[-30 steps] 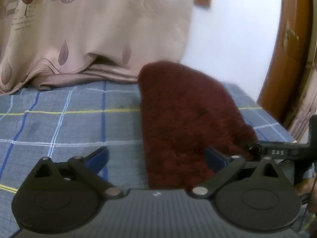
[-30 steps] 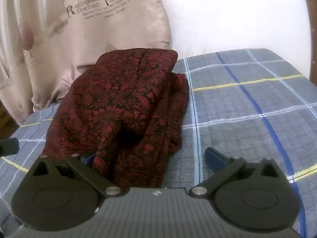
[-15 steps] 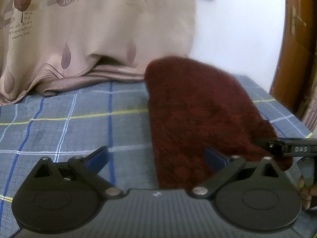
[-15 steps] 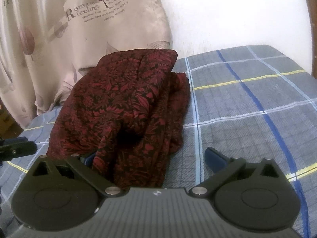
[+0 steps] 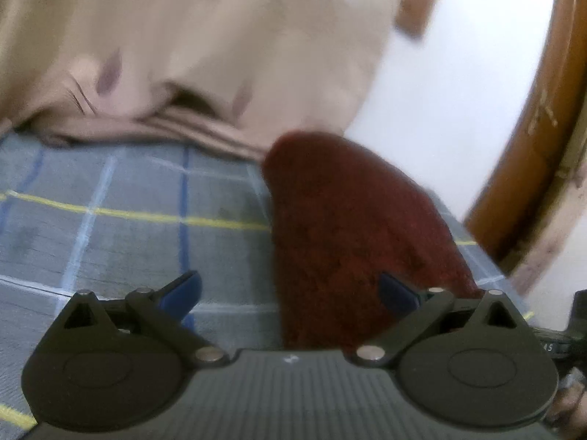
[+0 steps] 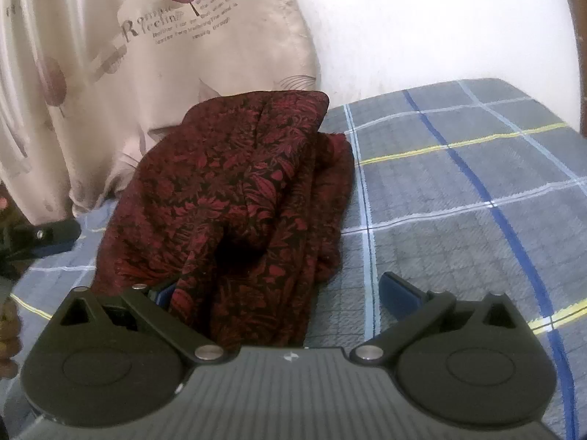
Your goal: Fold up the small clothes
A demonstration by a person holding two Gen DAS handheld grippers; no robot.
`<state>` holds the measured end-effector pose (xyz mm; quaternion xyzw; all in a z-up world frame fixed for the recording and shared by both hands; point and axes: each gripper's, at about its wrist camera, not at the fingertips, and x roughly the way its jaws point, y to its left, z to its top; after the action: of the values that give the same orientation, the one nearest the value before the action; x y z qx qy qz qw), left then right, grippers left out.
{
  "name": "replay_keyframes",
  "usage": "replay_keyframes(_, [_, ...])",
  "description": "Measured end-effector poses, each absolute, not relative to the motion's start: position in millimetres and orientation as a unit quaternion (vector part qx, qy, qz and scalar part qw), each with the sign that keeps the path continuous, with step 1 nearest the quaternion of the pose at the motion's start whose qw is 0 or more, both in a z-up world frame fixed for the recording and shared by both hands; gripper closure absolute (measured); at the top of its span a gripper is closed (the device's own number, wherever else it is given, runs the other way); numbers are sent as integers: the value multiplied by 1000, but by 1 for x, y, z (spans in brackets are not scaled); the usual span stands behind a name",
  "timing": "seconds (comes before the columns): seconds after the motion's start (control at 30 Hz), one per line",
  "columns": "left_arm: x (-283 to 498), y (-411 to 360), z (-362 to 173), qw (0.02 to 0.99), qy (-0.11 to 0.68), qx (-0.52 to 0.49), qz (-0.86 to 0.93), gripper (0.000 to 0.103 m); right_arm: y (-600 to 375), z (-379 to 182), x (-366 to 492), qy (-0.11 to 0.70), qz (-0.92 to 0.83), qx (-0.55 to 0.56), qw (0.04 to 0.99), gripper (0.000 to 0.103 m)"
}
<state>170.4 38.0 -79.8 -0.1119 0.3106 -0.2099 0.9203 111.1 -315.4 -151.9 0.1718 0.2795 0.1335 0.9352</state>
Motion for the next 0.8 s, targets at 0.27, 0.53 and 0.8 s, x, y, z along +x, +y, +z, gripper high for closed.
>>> replay_keyframes(0.27, [220, 46, -102, 865, 343, -182, -318, 0, -336, -144, 111, 260, 159, 240, 922, 0])
replay_keyframes(0.53, [261, 31, -122, 820, 389, -217, -361, 0, -356, -141, 168, 300, 177, 313, 883, 0])
replay_keyframes(0.8, [291, 25, -141, 763, 418, -253, -423, 0, -351, -153, 225, 353, 227, 329, 846, 0])
